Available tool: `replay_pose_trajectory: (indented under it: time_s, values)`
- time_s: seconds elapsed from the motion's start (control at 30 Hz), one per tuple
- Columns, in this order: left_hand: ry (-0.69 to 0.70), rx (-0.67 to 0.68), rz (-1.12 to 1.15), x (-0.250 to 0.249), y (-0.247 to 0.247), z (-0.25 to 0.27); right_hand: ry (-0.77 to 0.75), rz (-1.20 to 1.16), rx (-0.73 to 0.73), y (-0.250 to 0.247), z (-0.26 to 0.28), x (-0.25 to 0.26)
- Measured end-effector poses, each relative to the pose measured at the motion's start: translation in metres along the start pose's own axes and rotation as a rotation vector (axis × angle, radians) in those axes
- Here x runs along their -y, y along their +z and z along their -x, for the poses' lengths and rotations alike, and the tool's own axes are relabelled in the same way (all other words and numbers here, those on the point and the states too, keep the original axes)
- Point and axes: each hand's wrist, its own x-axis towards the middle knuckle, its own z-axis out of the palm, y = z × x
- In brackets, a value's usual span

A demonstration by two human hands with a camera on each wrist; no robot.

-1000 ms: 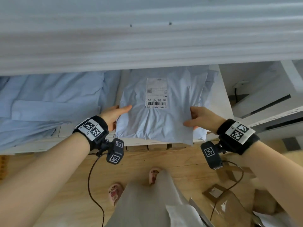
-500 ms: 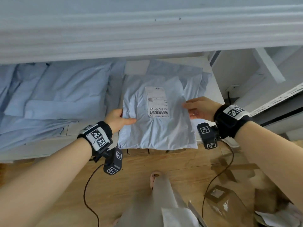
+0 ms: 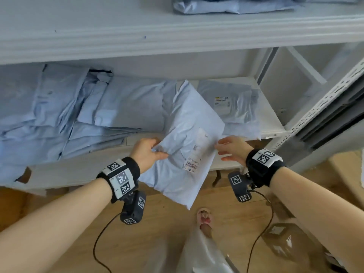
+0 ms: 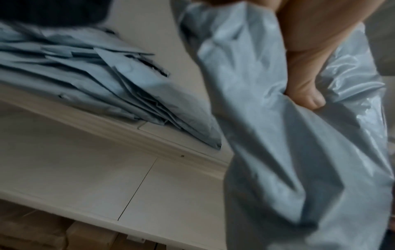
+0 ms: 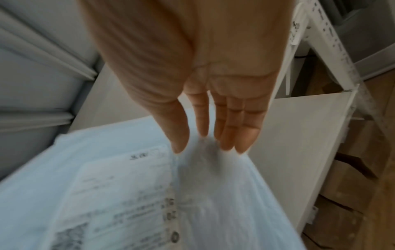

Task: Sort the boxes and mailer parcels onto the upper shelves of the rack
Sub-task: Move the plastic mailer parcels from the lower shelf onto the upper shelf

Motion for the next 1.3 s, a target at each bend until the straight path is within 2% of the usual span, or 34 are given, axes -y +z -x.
replay_pose_trajectory:
  time_s: [0.1, 0.23, 0.3, 0.37, 0.6, 0.8, 0.97, 1.07, 1.17, 1.3]
  values:
    - [0.093, -0.002, -0.028, -0.009, -0.023, 0.035, -0.001, -0.094, -0.063, 0.022, 0.026, -0.02]
    - [0.214, -0.025, -0.008, -0.035, -0.057, 0.074, -0.068, -0.301, 0.155, 0.041, 0.065, -0.02]
    - [0.27, -0.024, -0.022, -0.05, -0.074, 0.091, -0.171, -0.383, 0.234, 0.046, 0.085, -0.005]
    - [0.308, -0.055, -0.023, -0.064, -0.094, 0.106, -0.286, -0.417, 0.246, 0.049, 0.105, 0.015]
    - [0.365, -0.226, 0.107, -0.108, -0.16, 0.129, -0.703, -0.296, -0.043, 0.043, 0.177, 0.11]
    - [0.478, -0.357, 0.137, -0.145, -0.202, 0.118, -0.992, -0.036, -0.157, 0.032, 0.223, 0.205]
    - [0.577, -0.472, 0.104, -0.171, -0.236, 0.095, -1.092, 0.174, -0.214, 0.025, 0.22, 0.28]
    - [0.547, -0.485, 0.083, -0.182, -0.252, 0.076, -1.089, 0.241, -0.237, 0.024, 0.201, 0.318]
    - [0.537, -0.507, -0.105, -0.192, -0.268, 0.05, -1.082, 0.317, -0.247, 0.026, 0.172, 0.352]
    - [0.409, -0.475, -0.269, -0.205, -0.292, 0.003, -1.079, 0.52, -0.287, 0.028, 0.124, 0.397]
